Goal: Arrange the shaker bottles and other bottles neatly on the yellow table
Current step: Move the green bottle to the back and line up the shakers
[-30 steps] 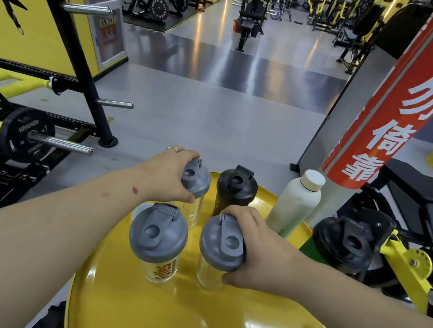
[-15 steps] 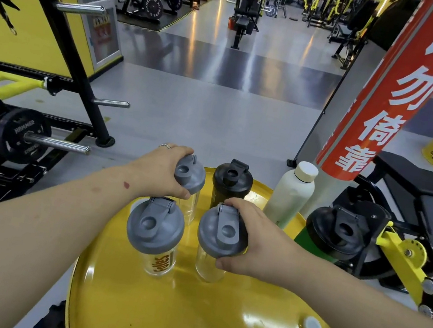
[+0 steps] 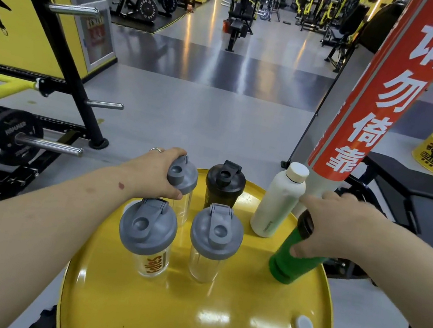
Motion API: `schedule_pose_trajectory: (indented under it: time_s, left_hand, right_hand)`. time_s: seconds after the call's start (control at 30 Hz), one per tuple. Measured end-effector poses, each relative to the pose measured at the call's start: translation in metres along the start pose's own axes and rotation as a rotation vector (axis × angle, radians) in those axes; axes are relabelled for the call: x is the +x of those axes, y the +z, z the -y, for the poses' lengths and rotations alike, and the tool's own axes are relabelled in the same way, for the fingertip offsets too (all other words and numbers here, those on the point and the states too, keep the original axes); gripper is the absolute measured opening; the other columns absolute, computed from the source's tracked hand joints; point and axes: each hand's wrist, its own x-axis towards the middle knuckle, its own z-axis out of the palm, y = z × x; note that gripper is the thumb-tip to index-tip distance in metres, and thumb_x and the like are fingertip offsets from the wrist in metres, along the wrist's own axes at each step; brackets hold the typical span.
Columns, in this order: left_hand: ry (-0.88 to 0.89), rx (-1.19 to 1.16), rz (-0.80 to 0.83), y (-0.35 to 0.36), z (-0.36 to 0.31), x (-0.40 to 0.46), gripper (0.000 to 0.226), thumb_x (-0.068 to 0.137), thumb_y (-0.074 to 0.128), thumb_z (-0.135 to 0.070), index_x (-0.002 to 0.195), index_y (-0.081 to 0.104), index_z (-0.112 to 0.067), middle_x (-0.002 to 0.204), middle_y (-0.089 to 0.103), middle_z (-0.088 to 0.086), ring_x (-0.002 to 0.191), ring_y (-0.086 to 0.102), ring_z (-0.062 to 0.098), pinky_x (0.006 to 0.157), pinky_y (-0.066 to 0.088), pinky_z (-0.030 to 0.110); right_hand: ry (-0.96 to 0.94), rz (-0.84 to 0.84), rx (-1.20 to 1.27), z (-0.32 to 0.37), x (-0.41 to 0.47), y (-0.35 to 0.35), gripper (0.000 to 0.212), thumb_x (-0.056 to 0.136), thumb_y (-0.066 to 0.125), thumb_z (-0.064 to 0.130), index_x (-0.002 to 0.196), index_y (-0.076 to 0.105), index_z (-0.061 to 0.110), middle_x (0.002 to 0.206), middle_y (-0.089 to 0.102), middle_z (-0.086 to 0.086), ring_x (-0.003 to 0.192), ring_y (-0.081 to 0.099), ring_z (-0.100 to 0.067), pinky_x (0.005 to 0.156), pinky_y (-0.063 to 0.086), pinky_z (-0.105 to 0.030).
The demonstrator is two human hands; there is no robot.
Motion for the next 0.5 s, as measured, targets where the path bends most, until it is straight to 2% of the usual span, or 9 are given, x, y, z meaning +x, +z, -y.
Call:
schedule_pose_trajectory:
  time_s: [0.1, 0.2, 0.4, 0.5]
  left_hand:
    - [-0.007, -0.013, 0.004, 0.0, 0.0, -0.001, 0.104, 0.069, 0.091, -0.037, 0.153, 0.031, -0.028, 0.137, 0.05, 0.012, 0.125, 0.049, 0.029, 0.093, 0.043, 0.033]
    - [-0.014, -0.018, 0.006, 0.001, -0.001, -0.002, 0.103, 0.07, 0.09, -0.036, 0.154, 0.03, -0.028, 0.137, 0.049, 0.013, 0.125, 0.049, 0.03, 0.09, 0.041, 0.031]
    - [-0.014, -0.014, 0.0, 0.003, 0.0, -0.001, 0.104, 0.069, 0.091, -0.037, 0.153, 0.03, -0.029, 0.136, 0.05, 0.013, 0.122, 0.051, 0.03, 0.089, 0.042, 0.031]
    - [-0.016, -0.018, -0.001, 0.003, 0.001, 0.0, 0.105, 0.069, 0.091, -0.036, 0.154, 0.029, -0.03, 0.137, 0.049, 0.012, 0.122, 0.052, 0.03, 0.091, 0.043, 0.032]
  right_hand:
    - [0.022, 0.088, -0.029, 0.002, 0.008, 0.01, 0.102, 0.064, 0.09, 0.054, 0.147, 0.033, 0.037, 0.116, 0.042, 0.0, 0.101, 0.051, -0.024, 0.084, 0.058, -0.038]
    - [0.024, 0.035, -0.064, 0.003, 0.013, 0.016, 0.092, 0.071, 0.087, 0.034, 0.146, 0.034, 0.038, 0.112, 0.039, -0.003, 0.098, 0.05, -0.026, 0.081, 0.059, -0.037]
    - [-0.023, -0.032, -0.049, 0.008, 0.009, 0.015, 0.077, 0.077, 0.082, 0.029, 0.141, 0.039, 0.038, 0.11, 0.038, -0.002, 0.097, 0.047, -0.024, 0.067, 0.052, -0.031]
    - [-0.041, -0.063, -0.049, 0.011, 0.006, 0.015, 0.073, 0.078, 0.08, 0.027, 0.138, 0.04, 0.038, 0.108, 0.036, -0.002, 0.097, 0.045, -0.025, 0.065, 0.052, -0.032]
